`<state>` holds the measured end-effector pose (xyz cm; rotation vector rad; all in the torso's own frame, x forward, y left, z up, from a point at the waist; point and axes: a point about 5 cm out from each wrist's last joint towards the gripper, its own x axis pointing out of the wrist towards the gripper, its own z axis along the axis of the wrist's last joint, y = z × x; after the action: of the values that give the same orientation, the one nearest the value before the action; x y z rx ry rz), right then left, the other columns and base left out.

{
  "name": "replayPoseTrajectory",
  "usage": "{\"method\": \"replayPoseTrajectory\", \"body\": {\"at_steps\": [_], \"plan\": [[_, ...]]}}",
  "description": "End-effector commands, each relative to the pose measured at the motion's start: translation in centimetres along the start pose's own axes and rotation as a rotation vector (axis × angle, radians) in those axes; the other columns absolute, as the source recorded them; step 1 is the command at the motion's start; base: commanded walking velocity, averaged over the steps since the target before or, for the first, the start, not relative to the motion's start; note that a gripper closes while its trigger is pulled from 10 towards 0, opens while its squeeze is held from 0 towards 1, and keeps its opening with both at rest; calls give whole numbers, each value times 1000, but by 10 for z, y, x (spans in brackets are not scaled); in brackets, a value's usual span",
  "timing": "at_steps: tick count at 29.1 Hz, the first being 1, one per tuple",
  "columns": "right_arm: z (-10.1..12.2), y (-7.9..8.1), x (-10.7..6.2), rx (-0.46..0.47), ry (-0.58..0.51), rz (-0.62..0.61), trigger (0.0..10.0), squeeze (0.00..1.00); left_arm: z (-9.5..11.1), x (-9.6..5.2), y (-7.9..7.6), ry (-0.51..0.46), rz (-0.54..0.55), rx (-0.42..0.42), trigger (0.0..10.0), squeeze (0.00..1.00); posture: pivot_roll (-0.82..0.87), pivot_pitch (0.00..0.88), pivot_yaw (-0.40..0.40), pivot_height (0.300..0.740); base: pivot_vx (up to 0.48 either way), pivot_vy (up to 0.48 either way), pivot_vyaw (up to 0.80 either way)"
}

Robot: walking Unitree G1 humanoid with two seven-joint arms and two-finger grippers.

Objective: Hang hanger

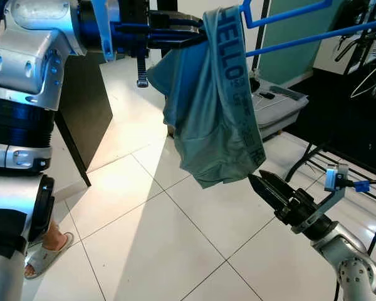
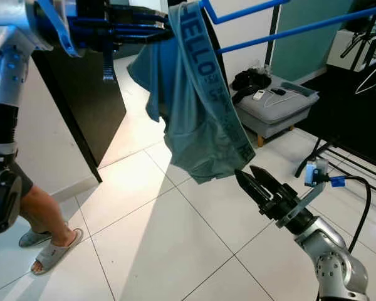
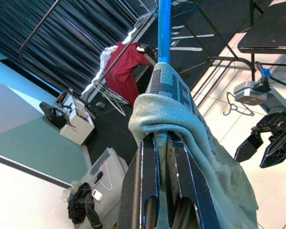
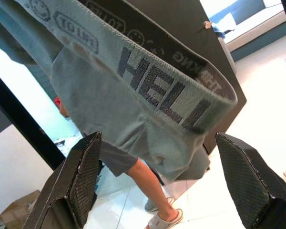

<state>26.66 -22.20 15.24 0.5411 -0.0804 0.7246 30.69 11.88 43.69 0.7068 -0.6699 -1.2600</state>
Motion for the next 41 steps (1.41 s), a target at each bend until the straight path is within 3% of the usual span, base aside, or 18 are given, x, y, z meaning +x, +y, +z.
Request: {"method": "replayPoseTrajectory", "body": {"at_steps": [1, 5, 6, 22, 23, 24, 25, 26, 27, 34, 41], "plan": [[-1, 0, 2, 6, -12, 1, 4902, 0, 11, -6, 5, -19, 6, 22, 10000, 0, -20, 0, 44, 740, 0, 0, 0], [0, 0, 3, 3, -20, 3, 4902, 0, 11, -6, 5, -20, 5, 22, 10000, 0, -20, 0, 44, 740, 0, 0, 0], [2, 0, 3, -2, -32, -1, 275, 0, 12, -6, 5, -21, 6, 22, 10000, 0, -21, 0, 46, 740, 0, 0, 0], [6, -4, 4, -20, -47, -23, 0, 0, 15, -8, 4, -25, 10, 18, 10000, 0, -24, 0, 42, 740, 0, 0, 0], [6, -7, 4, -22, -39, -44, 10000, 686, 15, -8, 4, -25, 11, 18, 10000, 0, -24, 0, 42, 740, 0, 0, 0], [6, -7, 4, -22, -39, -44, 10000, 686, 15, -8, 4, -25, 11, 18, 10000, 0, -24, 0, 42, 740, 0, 0, 0], [6, -10, 3, -18, -35, -65, 10000, 933, 15, -8, 4, -27, 12, 18, 10000, 0, -26, 0, 41, 740, 0, 0, 0], [6, -10, 3, -18, -35, -65, 10000, 933, 15, -8, 4, -27, 12, 18, 10000, 0, -26, 0, 41, 740, 0, 0, 0], [5, -11, 0, -12, -26, -65, 10000, 1000, 15, -8, 4, -29, 14, 18, 10000, 0, -26, 0, 41, 740, 0, 0, 0], [2, 2, -10, 50, 23, 58, 10000, 1000, 15, -1, 4, -46, 13, 17, 10000, 0, -25, 0, 45, 740, 0, 0, 0], [-6, 18, -9, 96, 74, 174, 10000, 1000, 19, 4, 5, -67, 9, 22, 10000, 0, -22, 0, 49, 740, 0, 0, 0]]}}
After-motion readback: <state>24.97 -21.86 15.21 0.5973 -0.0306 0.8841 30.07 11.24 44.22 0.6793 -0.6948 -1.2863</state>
